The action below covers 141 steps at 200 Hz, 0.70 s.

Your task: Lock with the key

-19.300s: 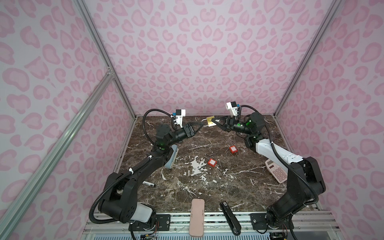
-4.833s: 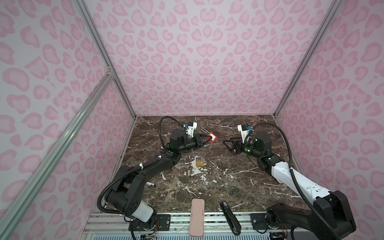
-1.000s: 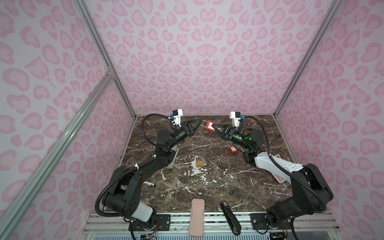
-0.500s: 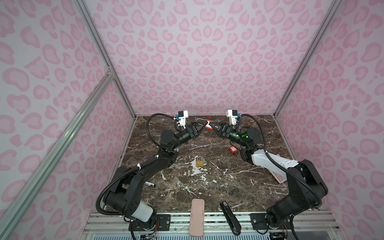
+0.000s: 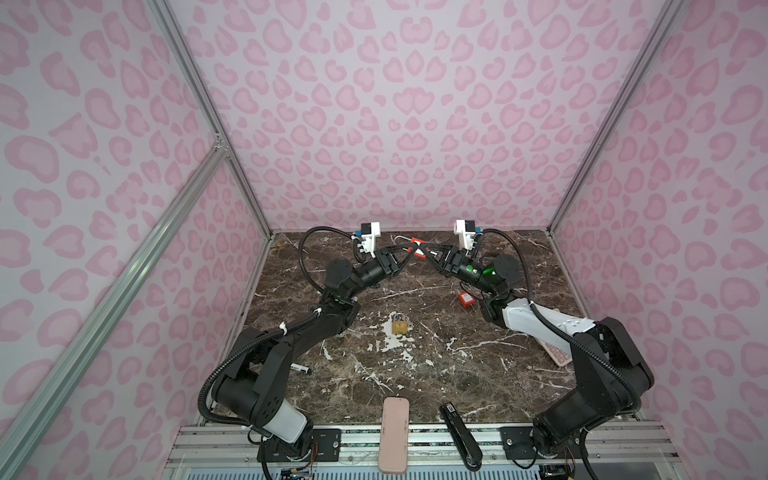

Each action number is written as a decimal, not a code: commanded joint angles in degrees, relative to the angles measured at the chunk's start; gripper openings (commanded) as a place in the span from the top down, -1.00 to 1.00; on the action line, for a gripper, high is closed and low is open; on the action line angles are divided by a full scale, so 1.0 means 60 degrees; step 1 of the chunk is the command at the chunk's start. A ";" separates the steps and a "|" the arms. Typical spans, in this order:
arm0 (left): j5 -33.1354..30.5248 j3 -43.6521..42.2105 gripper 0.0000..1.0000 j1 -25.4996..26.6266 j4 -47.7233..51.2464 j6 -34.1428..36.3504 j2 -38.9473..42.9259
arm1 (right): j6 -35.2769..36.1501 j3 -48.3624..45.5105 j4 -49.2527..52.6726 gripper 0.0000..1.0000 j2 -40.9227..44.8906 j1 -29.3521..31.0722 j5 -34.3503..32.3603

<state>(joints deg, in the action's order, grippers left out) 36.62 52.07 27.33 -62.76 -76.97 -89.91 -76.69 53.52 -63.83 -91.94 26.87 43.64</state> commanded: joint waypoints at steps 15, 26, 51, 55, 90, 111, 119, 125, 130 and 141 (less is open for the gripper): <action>0.0093 0.0066 0.87 0.0015 -0.0370 -0.0018 -0.0027 | 0.0127 -0.0113 -0.0226 0.31 0.0053 -0.0042 0.0075; 0.0107 0.0082 0.91 0.0000 -0.0377 -0.0024 -0.0024 | 0.0142 -0.0185 -0.0216 0.23 0.0131 -0.0105 0.0056; 0.0122 0.0105 0.94 -0.0014 -0.0379 -0.0027 -0.0034 | 0.0139 -0.0274 -0.0203 -0.03 0.0258 -0.0254 0.0118; 0.0122 0.0104 0.94 -0.0022 -0.0379 -0.0025 -0.0031 | 0.0122 -0.0291 -0.0203 -0.06 0.0285 -0.0272 0.0133; 0.0122 0.0133 0.94 -0.0058 -0.0407 -0.0031 -0.0052 | 0.0110 -0.0517 -0.0200 -0.08 0.0439 -0.0508 0.0179; 0.0122 0.0137 0.94 -0.0054 -0.0397 -0.0024 -0.0021 | 0.0087 -0.0679 -0.0186 -0.08 0.0533 -0.0582 0.0187; 0.0122 0.0125 0.94 -0.0073 -0.0398 -0.0029 -0.0028 | 0.0110 -0.0720 -0.0180 -0.08 0.0556 -0.0590 0.0203; 0.0122 0.0116 0.94 -0.0069 -0.0395 -0.0021 -0.0022 | 0.0110 -0.0768 -0.0179 -0.08 0.0573 -0.0596 0.0212; 0.0122 0.0111 0.94 -0.0060 -0.0411 -0.0039 -0.0016 | 0.0110 -0.0793 -0.0184 -0.08 0.0580 -0.0597 0.0205; 0.0121 0.0115 0.94 -0.0087 -0.0420 -0.0044 -0.0009 | 0.0124 -0.0871 -0.0161 -0.08 0.0601 -0.0597 0.0226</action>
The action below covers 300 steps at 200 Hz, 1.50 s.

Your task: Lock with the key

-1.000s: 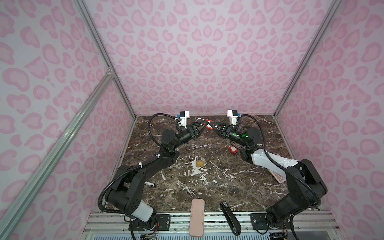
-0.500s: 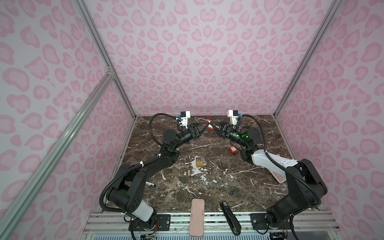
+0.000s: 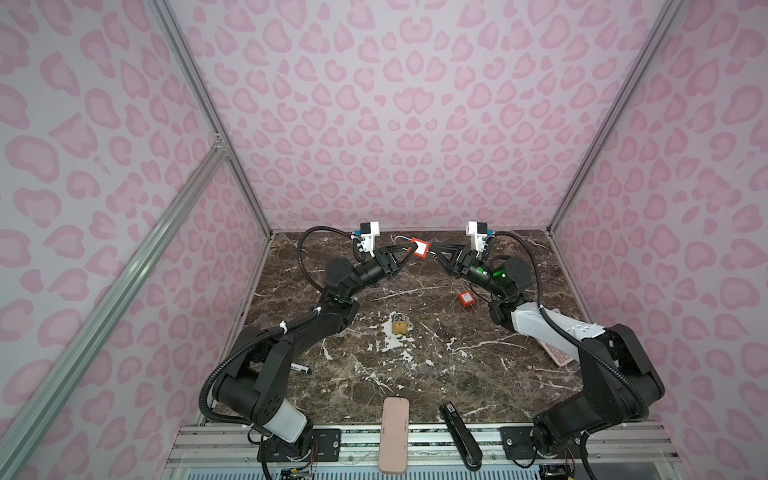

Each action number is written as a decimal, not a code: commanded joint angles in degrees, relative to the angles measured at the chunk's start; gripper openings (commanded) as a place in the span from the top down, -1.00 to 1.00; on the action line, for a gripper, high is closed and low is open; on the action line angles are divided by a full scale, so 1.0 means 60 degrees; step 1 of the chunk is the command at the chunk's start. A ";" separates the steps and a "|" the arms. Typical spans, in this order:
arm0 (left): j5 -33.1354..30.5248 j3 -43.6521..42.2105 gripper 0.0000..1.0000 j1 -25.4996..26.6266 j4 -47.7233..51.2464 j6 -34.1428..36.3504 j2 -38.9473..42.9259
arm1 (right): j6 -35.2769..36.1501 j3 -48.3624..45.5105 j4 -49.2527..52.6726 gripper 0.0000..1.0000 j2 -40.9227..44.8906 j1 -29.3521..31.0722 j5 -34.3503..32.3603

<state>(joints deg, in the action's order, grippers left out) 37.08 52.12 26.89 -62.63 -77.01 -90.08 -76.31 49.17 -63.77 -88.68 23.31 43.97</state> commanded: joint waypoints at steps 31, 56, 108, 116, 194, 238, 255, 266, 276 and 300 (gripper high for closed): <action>0.0046 0.0103 0.94 -0.0029 -0.0443 -0.0055 0.0027 | 0.0126 -0.0311 -0.0095 -0.05 0.0082 0.0011 0.0253; 0.0038 0.0084 0.94 -0.0029 -0.0447 -0.0044 0.0033 | 0.0150 -0.0380 -0.0062 0.06 0.0122 0.0068 0.0368; 0.0031 0.0031 0.94 -0.0028 -0.0484 -0.0059 0.0009 | 0.0791 -0.0443 0.1119 0.31 0.0496 0.0157 0.0356; 0.0031 0.0033 0.94 -0.0028 -0.0483 -0.0080 0.0008 | 0.0912 -0.0445 0.1244 0.38 0.0540 0.0162 0.0341; 0.0002 0.0009 0.94 -0.0029 -0.0560 -0.0128 -0.0015 | 0.1108 -0.0513 0.1124 0.88 0.0591 0.0158 0.0212; -0.0196 -0.0147 0.94 -0.0026 -0.0566 -0.0151 0.0054 | 0.1108 -0.0452 0.0899 1.00 0.0493 0.0155 0.0185; -0.0792 -0.0521 0.94 -0.0056 -0.0515 -0.0143 0.0173 | 0.1095 -0.0487 0.0916 1.00 0.0494 0.0152 0.0091; -0.0945 -0.0694 0.94 -0.0100 -0.0600 -0.0171 0.0168 | 0.1077 -0.0548 0.0894 1.00 0.0506 0.0143 0.0048; -0.0991 -0.0805 0.94 -0.0119 -0.0764 -0.0257 0.0133 | 0.1052 -0.0573 0.0872 1.00 0.0485 0.0136 0.0054; -0.1037 -0.0889 0.94 -0.0186 -0.0699 -0.0244 0.0249 | 0.1015 -0.0634 0.0828 1.00 0.0517 0.0125 0.0113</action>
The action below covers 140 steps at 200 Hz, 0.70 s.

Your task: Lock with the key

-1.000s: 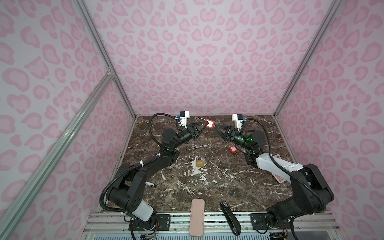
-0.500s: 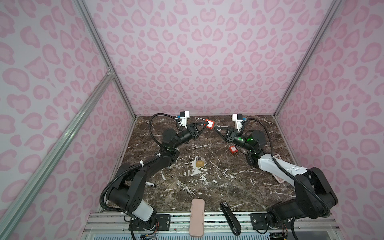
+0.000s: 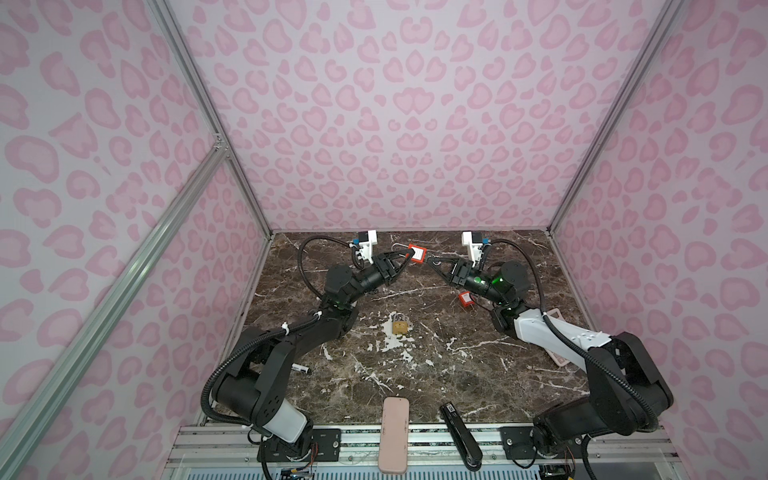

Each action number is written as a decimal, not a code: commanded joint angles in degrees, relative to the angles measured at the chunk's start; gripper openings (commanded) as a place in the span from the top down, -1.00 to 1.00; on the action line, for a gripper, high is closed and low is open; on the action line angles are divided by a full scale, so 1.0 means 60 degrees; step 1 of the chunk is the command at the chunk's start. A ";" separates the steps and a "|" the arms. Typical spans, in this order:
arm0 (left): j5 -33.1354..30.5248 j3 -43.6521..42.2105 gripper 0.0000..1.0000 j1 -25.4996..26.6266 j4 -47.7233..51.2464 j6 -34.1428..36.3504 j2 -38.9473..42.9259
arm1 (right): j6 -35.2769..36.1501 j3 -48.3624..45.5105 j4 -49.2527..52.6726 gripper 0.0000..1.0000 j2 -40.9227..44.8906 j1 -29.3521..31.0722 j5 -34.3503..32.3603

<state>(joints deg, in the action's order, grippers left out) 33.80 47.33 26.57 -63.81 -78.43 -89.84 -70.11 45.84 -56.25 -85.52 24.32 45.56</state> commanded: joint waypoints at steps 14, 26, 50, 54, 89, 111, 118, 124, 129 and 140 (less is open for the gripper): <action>-0.0521 -0.0139 0.94 -0.0221 -0.0471 0.0027 0.0322 | -0.0013 -0.0132 -0.0440 1.00 0.0009 -0.0059 -0.0144; -0.0547 -0.0183 0.94 -0.0315 -0.0443 0.0022 0.0423 | -0.0042 -0.0180 -0.0447 1.00 0.0007 -0.0096 -0.0165; -0.0565 -0.0279 0.94 -0.0512 -0.0411 0.0033 0.0601 | -0.0163 -0.0286 -0.0629 1.00 -0.0010 -0.0126 -0.0211; -0.0552 -0.0275 0.94 -0.0540 -0.0399 0.0034 0.0631 | -0.0190 -0.0301 -0.0641 1.00 -0.0012 -0.0127 -0.0211; -0.0478 -0.0417 0.94 -0.0815 -0.0250 0.0088 0.0850 | -0.0246 -0.0381 -0.0683 1.00 0.0065 -0.0262 -0.0189; -0.0382 -0.0475 0.94 -0.0891 0.0021 0.0270 0.0958 | -0.0220 -0.0451 -0.0591 1.00 0.0188 -0.0469 -0.0191; -0.0233 -0.0392 0.94 -0.0888 0.0363 0.0535 0.0956 | -0.0202 -0.0473 -0.0550 1.00 0.0239 -0.0553 -0.0190; -0.0047 -0.0272 0.94 -0.0877 0.0844 0.0928 0.0976 | -0.0171 -0.0492 -0.0497 1.00 0.0268 -0.0609 -0.0185; 0.0076 -0.0133 0.94 -0.0875 0.1545 0.1306 0.0978 | -0.0163 -0.0518 -0.0438 1.00 0.0305 -0.0655 -0.0196; 0.0238 0.0184 0.94 -0.0851 0.3402 0.2348 0.0977 | -0.0101 -0.0535 -0.0317 1.00 0.0390 -0.0754 -0.0167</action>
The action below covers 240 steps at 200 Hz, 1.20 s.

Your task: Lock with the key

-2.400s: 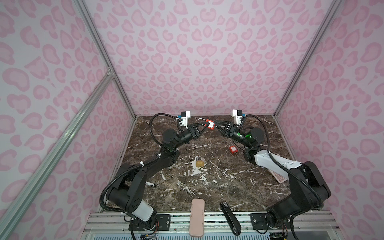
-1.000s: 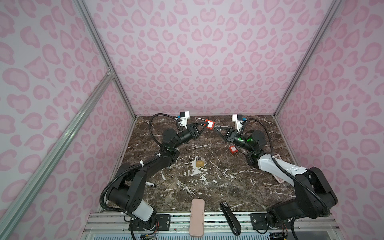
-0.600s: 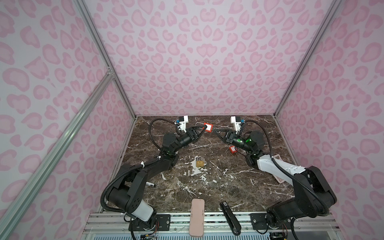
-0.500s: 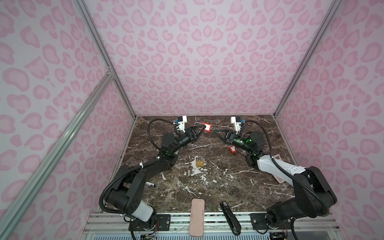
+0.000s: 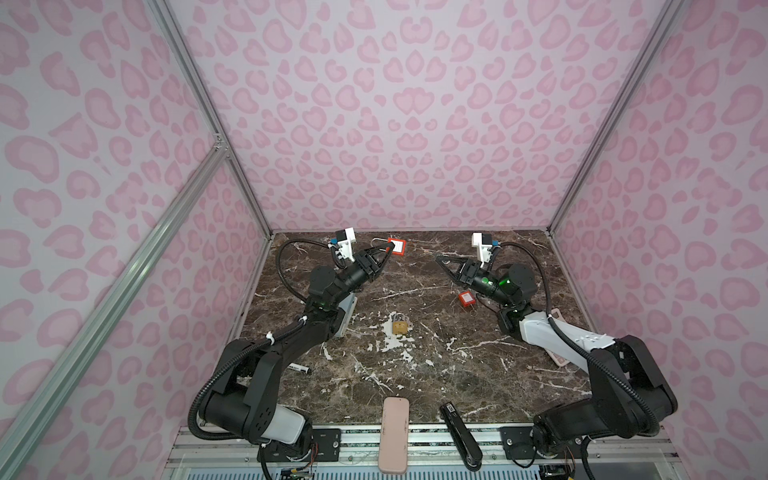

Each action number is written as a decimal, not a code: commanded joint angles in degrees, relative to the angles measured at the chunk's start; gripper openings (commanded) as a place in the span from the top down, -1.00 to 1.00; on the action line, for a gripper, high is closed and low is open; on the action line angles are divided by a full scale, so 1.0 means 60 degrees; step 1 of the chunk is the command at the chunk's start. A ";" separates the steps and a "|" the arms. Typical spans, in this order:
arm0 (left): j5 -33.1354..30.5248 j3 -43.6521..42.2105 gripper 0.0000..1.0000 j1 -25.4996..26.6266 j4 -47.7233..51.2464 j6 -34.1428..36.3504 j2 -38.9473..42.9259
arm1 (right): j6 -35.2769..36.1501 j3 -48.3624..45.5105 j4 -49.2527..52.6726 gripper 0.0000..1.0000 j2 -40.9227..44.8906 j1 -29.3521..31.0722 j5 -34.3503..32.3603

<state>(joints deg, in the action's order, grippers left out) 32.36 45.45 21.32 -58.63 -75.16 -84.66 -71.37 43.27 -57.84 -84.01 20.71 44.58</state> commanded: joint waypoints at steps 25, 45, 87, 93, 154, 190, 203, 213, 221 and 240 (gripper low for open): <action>0.0580 0.1087 0.94 0.0269 0.5917 0.3945 -0.0129 | 0.0369 -0.0154 0.0395 1.00 0.0353 -0.0302 -0.0003; 0.0558 0.1602 0.94 0.0702 0.8021 0.5321 -0.0572 | 0.0632 -0.0236 0.0810 1.00 0.0542 -0.0389 -0.0076; 0.0593 0.2333 0.94 0.1585 1.0002 0.6851 -0.2080 | 0.0984 -0.0397 0.1504 1.00 0.0788 -0.0491 -0.0318; 0.0651 0.2386 0.94 0.1701 1.0050 0.7010 -0.2286 | 0.1032 -0.0402 0.1615 1.00 0.0823 -0.0516 -0.0359; 0.0515 0.3650 0.94 0.2303 1.1562 0.8269 -0.3907 | 0.1590 -0.0435 0.2645 1.00 0.1175 -0.0632 -0.0545; 0.0237 0.3717 0.94 0.2394 1.1876 0.8453 -0.4147 | 0.1609 -0.0531 0.2683 1.00 0.1169 -0.0682 -0.0567; 0.0149 0.3758 0.94 0.2403 1.1960 0.8501 -0.4209 | 0.1598 -0.0531 0.2669 1.00 0.1129 -0.0679 -0.0545; 0.0088 0.3798 0.94 0.2408 1.2053 0.8540 -0.4264 | 0.1584 -0.0498 0.2640 1.00 0.1118 -0.0670 -0.0558; 0.0056 0.3846 0.93 0.2408 1.2104 0.8552 -0.4315 | 0.1576 -0.0502 0.2617 1.00 0.1089 -0.0677 -0.0546; 0.0003 0.3959 0.88 0.2408 1.2207 0.8607 -0.4403 | 0.1541 -0.0480 0.2580 1.00 0.1082 -0.0671 -0.0529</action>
<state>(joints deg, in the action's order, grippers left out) 32.99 67.99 35.79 13.10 -25.26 -110.37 -62.37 40.49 -40.84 -77.17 16.60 41.39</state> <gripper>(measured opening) 0.224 0.049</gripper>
